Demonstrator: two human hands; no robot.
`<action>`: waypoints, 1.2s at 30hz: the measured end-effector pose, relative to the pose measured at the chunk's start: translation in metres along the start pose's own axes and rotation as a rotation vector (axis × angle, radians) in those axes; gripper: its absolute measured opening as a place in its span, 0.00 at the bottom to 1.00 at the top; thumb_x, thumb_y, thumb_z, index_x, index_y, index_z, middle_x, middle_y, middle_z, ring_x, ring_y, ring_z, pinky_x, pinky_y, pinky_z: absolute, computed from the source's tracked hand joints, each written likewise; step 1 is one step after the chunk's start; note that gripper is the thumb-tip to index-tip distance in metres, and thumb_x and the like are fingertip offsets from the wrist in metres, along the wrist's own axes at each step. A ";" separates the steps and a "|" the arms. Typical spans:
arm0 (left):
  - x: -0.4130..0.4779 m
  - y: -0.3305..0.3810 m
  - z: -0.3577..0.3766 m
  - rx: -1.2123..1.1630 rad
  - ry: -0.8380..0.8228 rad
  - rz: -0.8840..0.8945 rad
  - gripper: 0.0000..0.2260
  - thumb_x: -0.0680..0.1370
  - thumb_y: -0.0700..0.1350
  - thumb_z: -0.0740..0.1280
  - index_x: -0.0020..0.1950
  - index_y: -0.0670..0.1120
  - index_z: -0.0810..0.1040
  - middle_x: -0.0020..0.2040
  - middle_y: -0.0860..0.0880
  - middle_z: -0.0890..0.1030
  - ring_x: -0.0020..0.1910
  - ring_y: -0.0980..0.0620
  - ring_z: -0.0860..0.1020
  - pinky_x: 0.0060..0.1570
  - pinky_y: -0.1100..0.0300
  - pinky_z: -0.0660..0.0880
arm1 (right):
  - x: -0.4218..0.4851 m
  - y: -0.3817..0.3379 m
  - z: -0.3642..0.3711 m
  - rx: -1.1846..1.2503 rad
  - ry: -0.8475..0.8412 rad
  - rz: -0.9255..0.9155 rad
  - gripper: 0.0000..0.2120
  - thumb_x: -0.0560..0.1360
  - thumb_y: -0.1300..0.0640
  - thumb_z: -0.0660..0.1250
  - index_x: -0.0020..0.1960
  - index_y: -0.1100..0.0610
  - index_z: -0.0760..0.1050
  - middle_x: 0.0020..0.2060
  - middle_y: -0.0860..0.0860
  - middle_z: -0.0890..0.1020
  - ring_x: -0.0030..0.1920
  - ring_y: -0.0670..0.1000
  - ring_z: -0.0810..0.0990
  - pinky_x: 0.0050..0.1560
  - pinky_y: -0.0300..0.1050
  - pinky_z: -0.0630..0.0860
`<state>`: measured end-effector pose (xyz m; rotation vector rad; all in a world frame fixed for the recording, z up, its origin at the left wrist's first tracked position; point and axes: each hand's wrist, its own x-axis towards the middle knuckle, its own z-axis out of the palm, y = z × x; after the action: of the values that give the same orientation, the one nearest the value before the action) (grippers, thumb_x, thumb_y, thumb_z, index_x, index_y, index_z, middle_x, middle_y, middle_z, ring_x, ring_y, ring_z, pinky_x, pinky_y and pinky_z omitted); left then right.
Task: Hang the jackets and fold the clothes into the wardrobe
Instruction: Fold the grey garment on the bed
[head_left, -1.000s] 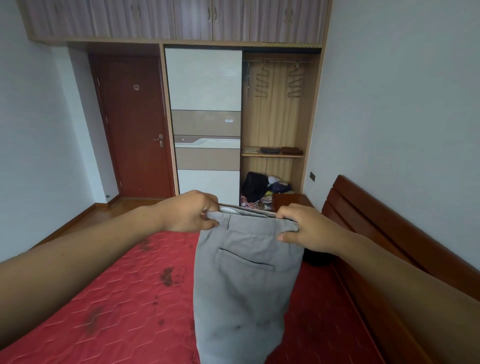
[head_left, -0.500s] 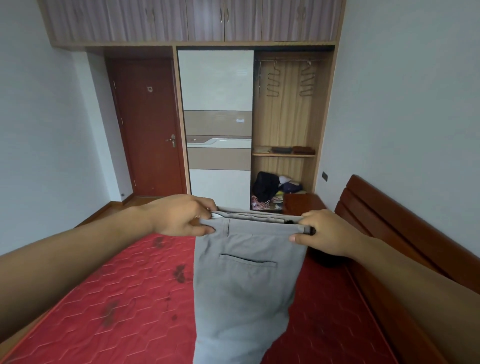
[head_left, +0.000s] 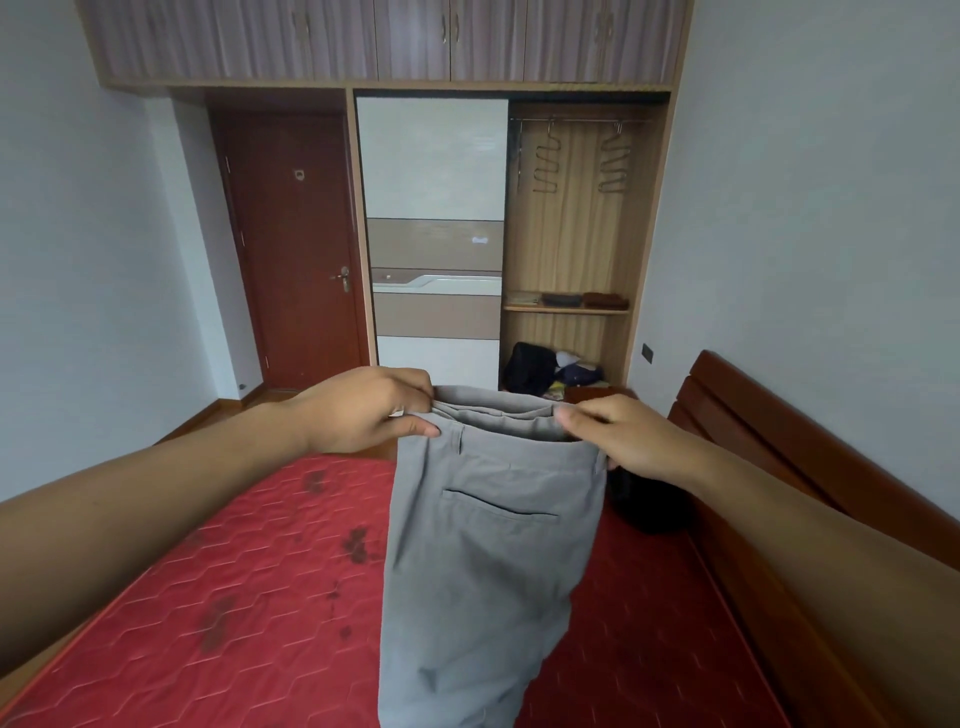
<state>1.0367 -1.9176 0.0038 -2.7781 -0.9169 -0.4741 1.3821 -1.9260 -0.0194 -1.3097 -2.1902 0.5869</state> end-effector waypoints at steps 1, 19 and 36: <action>0.001 0.002 0.000 -0.004 -0.005 0.008 0.20 0.82 0.61 0.62 0.42 0.47 0.78 0.49 0.54 0.75 0.47 0.52 0.78 0.49 0.53 0.76 | 0.003 -0.002 0.003 -0.064 0.006 -0.038 0.21 0.78 0.35 0.65 0.44 0.52 0.83 0.38 0.45 0.83 0.43 0.41 0.81 0.43 0.44 0.76; -0.012 0.009 -0.002 -0.237 -0.126 -0.120 0.17 0.79 0.55 0.70 0.35 0.48 0.73 0.37 0.55 0.70 0.36 0.53 0.73 0.37 0.60 0.70 | 0.008 0.004 -0.007 -0.186 -0.073 -0.067 0.13 0.74 0.64 0.72 0.34 0.63 0.72 0.34 0.60 0.78 0.38 0.57 0.82 0.43 0.61 0.81; 0.023 0.003 -0.016 -0.517 0.318 -0.437 0.10 0.72 0.33 0.77 0.39 0.39 0.76 0.43 0.38 0.81 0.43 0.41 0.79 0.43 0.56 0.78 | 0.002 -0.015 -0.012 0.099 0.040 -0.104 0.23 0.76 0.74 0.56 0.51 0.49 0.80 0.51 0.39 0.82 0.55 0.34 0.78 0.55 0.33 0.72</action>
<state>1.0516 -1.9118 0.0265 -2.7674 -1.4929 -1.3473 1.3785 -1.9297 -0.0004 -1.1397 -2.1534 0.6149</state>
